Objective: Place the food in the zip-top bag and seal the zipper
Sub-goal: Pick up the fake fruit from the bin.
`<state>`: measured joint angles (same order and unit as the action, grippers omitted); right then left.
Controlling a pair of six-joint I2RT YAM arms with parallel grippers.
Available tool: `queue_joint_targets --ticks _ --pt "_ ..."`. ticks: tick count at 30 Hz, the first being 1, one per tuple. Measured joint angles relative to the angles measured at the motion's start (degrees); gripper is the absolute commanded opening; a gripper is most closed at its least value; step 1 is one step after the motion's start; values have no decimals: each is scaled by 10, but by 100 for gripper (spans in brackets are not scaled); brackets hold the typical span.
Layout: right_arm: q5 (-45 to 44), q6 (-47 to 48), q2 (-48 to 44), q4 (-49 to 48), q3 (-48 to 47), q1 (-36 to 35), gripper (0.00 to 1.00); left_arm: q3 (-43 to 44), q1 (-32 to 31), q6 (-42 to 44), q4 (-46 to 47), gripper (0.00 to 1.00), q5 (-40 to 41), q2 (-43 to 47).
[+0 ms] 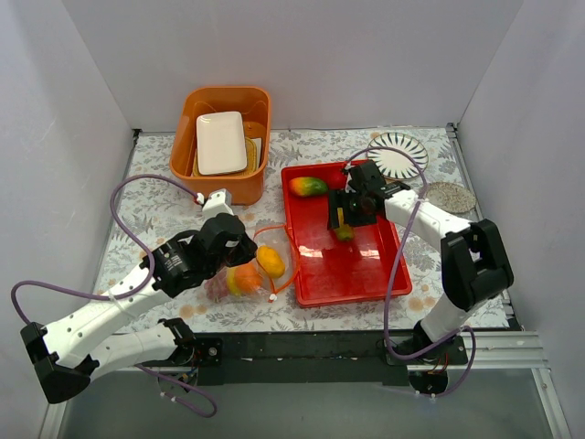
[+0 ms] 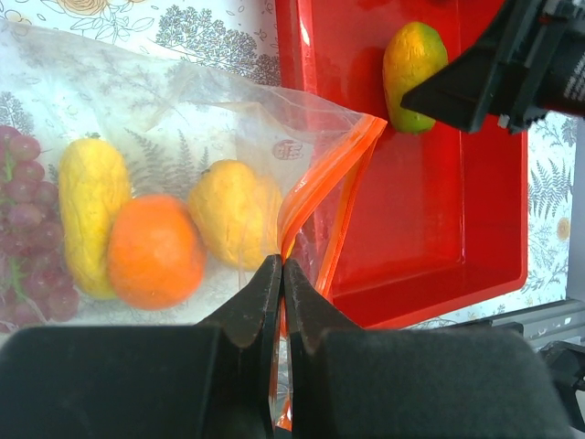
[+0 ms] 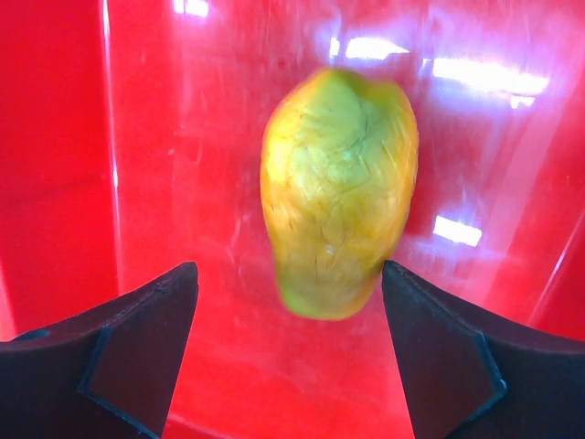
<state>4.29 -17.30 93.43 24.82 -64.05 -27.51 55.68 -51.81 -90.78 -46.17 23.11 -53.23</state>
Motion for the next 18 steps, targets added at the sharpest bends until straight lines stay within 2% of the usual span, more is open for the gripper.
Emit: queue_joint_targets --ticks 3,9,12,13,18 --pt "-4 13 39 3 -38 0 89 2 0 1 1 0 0 -1" --pt "-25 35 111 4 -85 0 76 2 0 1 2 0 0 -1" --pt "-27 38 121 5 -85 0 60 2 0 1 2 0 0 0" --pt "-28 40 121 5 -85 0 50 2 0 2 2 0 0 0" --pt "-26 37 120 2 -86 0 39 10 0 4 -1 0 0 -1"
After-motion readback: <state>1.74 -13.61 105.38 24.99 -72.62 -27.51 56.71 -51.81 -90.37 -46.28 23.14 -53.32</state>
